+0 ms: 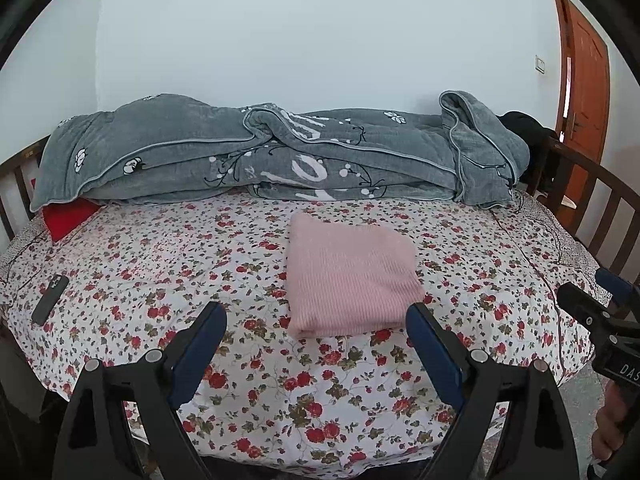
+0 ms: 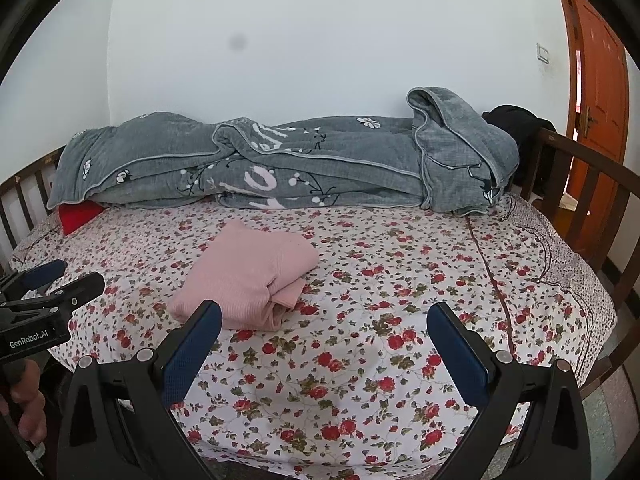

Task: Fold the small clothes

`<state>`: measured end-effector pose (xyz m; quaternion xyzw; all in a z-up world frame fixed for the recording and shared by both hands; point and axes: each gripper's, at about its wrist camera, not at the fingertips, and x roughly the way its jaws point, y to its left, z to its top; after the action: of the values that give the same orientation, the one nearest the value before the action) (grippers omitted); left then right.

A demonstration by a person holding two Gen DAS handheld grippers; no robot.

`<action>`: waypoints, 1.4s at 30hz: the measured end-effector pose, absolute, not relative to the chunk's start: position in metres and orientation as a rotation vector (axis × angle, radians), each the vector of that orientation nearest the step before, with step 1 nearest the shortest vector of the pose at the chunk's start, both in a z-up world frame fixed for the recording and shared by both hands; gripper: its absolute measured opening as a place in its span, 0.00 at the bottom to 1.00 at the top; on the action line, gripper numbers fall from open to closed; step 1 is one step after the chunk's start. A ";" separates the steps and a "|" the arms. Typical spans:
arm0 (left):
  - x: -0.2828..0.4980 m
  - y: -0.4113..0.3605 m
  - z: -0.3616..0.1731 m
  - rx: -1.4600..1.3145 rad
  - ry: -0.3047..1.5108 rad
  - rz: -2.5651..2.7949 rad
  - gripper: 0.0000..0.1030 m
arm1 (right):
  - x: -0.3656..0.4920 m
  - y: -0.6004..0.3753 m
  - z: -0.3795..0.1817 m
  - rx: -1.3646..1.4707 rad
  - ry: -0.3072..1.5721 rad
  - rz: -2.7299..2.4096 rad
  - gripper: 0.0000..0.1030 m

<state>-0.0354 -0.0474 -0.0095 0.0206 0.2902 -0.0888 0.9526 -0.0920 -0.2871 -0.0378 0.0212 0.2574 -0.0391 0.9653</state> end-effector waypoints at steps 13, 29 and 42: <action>-0.036 -0.049 -0.011 0.040 0.591 -0.184 0.89 | -0.092 -0.288 -0.037 0.046 0.522 -0.084 0.98; -0.037 -0.049 -0.010 0.033 0.592 -0.188 0.89 | -0.096 -0.283 -0.033 0.054 0.513 -0.090 0.98; -0.038 -0.050 -0.009 0.028 0.594 -0.193 0.89 | -0.099 -0.278 -0.030 0.056 0.507 -0.100 0.98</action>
<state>-0.0381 -0.0501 -0.0094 0.0138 0.2922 -0.0951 0.9515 -0.0985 -0.2783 -0.0299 0.0277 0.2508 -0.0492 0.9664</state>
